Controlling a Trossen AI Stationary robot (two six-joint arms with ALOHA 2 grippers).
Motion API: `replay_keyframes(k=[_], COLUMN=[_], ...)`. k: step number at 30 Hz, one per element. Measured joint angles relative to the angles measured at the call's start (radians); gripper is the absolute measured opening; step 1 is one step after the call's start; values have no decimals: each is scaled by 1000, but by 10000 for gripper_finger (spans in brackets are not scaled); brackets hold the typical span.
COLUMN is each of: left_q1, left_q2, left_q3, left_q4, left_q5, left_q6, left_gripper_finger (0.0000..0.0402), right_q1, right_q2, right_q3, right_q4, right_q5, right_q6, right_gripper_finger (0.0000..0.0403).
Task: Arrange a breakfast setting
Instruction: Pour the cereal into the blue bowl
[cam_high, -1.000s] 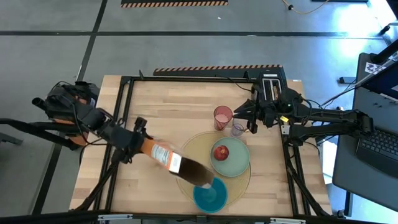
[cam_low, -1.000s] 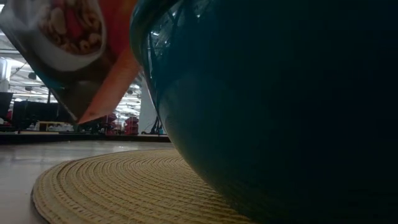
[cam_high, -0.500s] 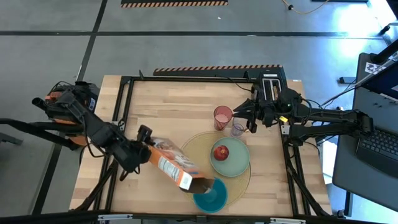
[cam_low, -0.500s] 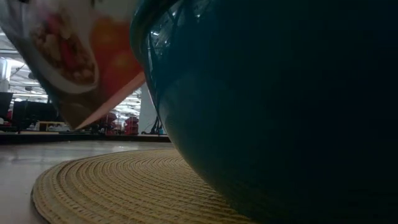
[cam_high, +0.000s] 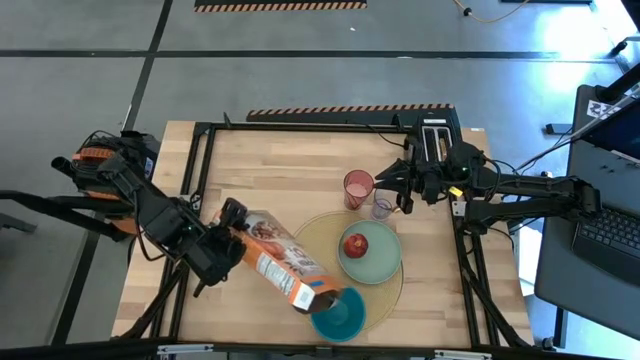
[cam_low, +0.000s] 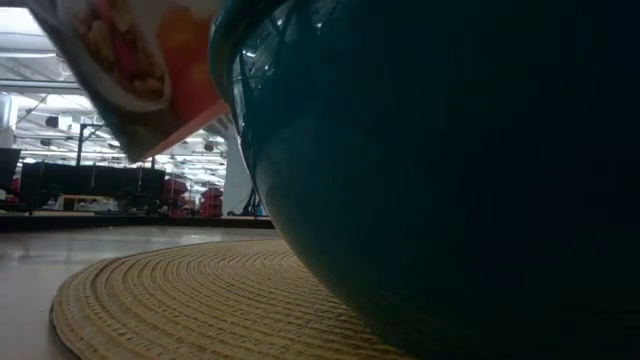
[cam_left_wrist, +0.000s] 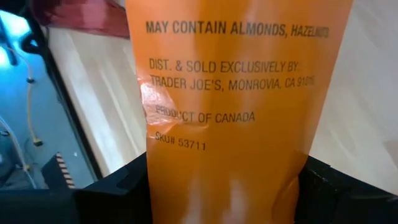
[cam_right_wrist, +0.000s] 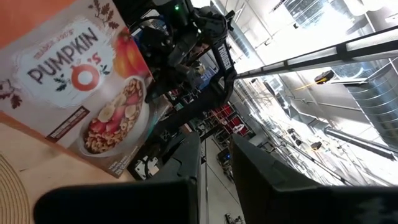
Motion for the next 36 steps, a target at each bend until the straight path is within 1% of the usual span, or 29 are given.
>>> replay_keyframes(k=[8, 19, 27, 36], left_q1=[0, 1, -8, -52], left_q2=[13, 104, 109, 108], left_q3=[8, 8, 11, 101], left_q4=[-14, -75, -77, -75], left_q5=[-31, -121, -197, -265], left_q6=[50, 89, 115, 148], left_gripper_finger=[248, 248, 248, 249], right_q1=[0, 0, 0, 0], right_q2=[0, 0, 0, 0], right_q3=[0, 0, 0, 0], right_q4=[0, -1, -10, -10], right_q5=[0, 0, 1, 1], right_q6=[-4, -17, -22, -23], right_gripper_finger=[57, 57, 57, 57])
